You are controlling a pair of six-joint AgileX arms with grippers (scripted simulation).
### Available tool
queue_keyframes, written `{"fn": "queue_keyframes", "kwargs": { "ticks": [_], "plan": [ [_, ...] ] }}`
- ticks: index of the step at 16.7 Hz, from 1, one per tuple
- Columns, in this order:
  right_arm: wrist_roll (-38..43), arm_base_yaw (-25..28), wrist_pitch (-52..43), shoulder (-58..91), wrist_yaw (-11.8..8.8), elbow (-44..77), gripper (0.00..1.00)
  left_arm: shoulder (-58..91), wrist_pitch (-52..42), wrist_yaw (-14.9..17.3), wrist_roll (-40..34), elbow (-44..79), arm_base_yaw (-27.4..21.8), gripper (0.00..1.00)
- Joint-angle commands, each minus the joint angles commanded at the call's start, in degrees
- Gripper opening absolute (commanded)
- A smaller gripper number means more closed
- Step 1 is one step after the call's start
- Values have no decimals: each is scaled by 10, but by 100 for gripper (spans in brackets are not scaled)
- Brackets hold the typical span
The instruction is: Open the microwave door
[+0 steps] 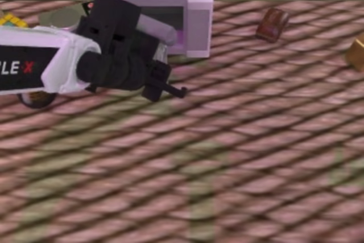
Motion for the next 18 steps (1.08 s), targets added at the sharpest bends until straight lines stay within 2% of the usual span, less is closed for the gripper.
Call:
{"fn": "queue_keyframes", "kwargs": {
  "ticks": [14,18],
  "plan": [
    [0,0,0,0,0,0,100,0,0,0,0,0,0,0],
    [0,0,0,0,0,0,100,-3,-2,13,11,-6,2,0]
  ]
}}
